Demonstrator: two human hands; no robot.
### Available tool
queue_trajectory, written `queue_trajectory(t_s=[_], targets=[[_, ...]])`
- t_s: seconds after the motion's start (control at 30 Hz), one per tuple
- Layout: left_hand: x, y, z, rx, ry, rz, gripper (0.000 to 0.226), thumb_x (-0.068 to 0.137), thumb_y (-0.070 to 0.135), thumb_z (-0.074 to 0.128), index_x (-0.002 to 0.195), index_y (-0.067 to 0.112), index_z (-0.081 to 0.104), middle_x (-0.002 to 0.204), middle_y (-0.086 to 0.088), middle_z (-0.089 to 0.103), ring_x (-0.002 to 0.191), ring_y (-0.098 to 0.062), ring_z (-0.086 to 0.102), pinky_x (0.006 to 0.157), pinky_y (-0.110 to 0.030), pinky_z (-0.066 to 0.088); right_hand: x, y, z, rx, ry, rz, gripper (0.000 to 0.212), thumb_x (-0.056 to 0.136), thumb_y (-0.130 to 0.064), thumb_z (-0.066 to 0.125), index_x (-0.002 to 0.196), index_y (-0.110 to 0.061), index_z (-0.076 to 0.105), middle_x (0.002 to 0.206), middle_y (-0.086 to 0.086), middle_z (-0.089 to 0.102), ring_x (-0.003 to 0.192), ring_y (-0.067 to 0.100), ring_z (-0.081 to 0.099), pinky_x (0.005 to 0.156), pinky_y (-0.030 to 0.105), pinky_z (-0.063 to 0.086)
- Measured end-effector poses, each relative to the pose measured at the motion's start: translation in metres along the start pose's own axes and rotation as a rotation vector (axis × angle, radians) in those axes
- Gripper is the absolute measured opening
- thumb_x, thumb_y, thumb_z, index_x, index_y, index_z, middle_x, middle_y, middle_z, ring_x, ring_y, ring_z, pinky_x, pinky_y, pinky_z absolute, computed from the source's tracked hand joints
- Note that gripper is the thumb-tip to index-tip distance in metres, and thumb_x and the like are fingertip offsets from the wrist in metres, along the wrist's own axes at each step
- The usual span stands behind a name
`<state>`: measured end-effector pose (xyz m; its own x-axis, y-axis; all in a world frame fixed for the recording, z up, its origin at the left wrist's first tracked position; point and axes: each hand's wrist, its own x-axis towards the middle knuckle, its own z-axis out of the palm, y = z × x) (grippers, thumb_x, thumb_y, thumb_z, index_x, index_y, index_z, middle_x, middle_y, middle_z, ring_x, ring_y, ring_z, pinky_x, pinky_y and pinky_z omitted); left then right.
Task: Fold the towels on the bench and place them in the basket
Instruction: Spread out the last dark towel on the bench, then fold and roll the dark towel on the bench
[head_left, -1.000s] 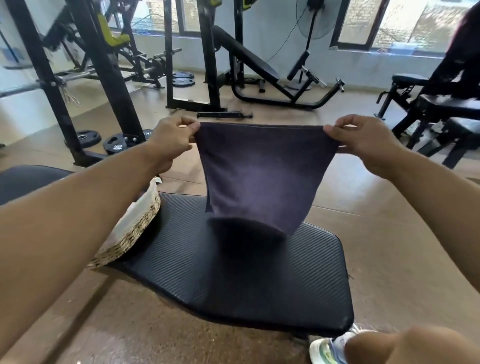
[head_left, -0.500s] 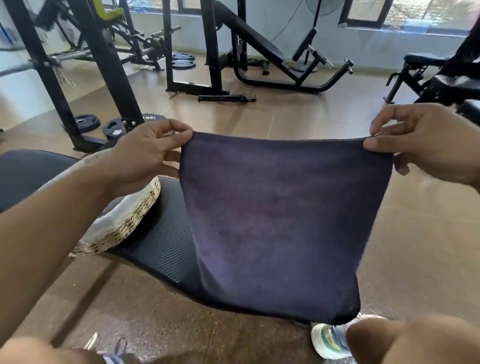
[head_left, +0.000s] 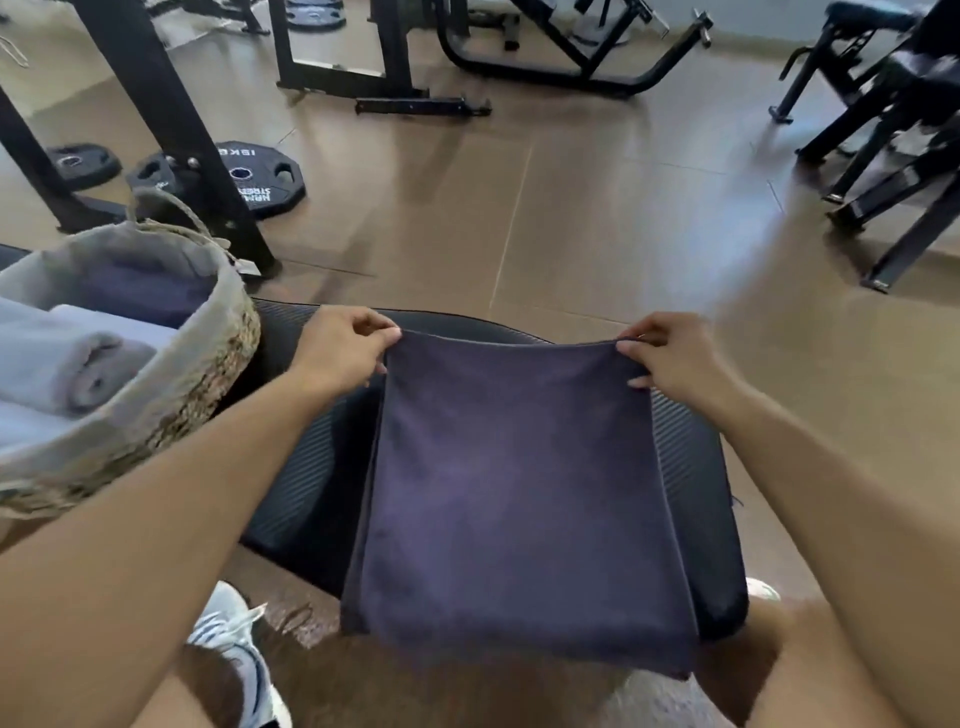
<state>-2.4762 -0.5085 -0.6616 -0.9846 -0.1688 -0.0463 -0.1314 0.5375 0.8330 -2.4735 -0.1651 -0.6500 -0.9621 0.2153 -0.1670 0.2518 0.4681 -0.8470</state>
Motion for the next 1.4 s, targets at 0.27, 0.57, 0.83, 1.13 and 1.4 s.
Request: queue_trajectory(t_s=[0.27, 0.57, 0.83, 1.13, 1.4], targets=[[0.027, -0.007, 0.023, -0.189, -0.028, -0.073, 0.026, 0.090, 0.002, 0.070, 0.114, 0.012, 0.065, 0.091, -0.004, 0.067, 0.074, -0.020, 0.070, 0.057, -0.035, 0.063, 0.032, 0.023, 0.003, -0.245, 0.097, -0.146, 0.036, 0.093, -0.006, 0.067, 0.127, -0.017, 0.065, 0.122, 0.005, 0.067, 0.104, 0.022, 0.065, 0.097, 0.037, 0.055], [-0.064, 0.006, -0.007, 0.162, -0.314, -0.214, 0.018, 0.087, 0.016, 0.078, 0.093, 0.010, 0.062, 0.075, -0.012, 0.073, 0.054, -0.021, 0.070, 0.040, -0.027, 0.049, -0.077, 0.000, 0.057, -0.593, -0.240, -0.671, 0.025, 0.093, -0.027, 0.070, 0.117, -0.031, 0.069, 0.118, -0.012, 0.063, 0.114, 0.014, 0.053, 0.098, 0.038, 0.048], [-0.140, -0.009, -0.027, 0.222, -0.487, -0.369, 0.017, 0.092, 0.022, 0.073, 0.096, 0.008, 0.064, 0.076, -0.011, 0.074, 0.057, -0.021, 0.071, 0.043, -0.030, 0.053, -0.168, -0.006, 0.089, -0.670, -0.613, -0.851, 0.055, 0.088, -0.071, 0.057, 0.131, -0.038, 0.058, 0.115, -0.017, 0.060, 0.105, 0.006, 0.050, 0.089, 0.022, 0.041], [-0.140, -0.015, -0.019, 0.319, -0.453, -0.281, 0.030, 0.088, 0.037, 0.076, 0.075, 0.011, 0.072, 0.055, 0.000, 0.066, 0.042, -0.012, 0.059, 0.039, -0.022, 0.043, -0.178, -0.005, 0.102, -0.690, -0.546, -0.793, 0.041, 0.091, -0.063, 0.058, 0.126, -0.042, 0.056, 0.113, -0.019, 0.058, 0.103, 0.004, 0.049, 0.084, 0.029, 0.051], [-0.146, -0.013, -0.011, 0.343, -0.491, -0.243, 0.032, 0.083, 0.043, 0.078, 0.069, 0.015, 0.077, 0.054, 0.000, 0.068, 0.042, -0.006, 0.057, 0.044, -0.014, 0.039, -0.180, -0.005, 0.098, -0.718, -0.590, -0.775, 0.033, 0.094, -0.055, 0.059, 0.123, -0.041, 0.061, 0.111, -0.019, 0.056, 0.103, 0.005, 0.047, 0.080, 0.029, 0.050]])
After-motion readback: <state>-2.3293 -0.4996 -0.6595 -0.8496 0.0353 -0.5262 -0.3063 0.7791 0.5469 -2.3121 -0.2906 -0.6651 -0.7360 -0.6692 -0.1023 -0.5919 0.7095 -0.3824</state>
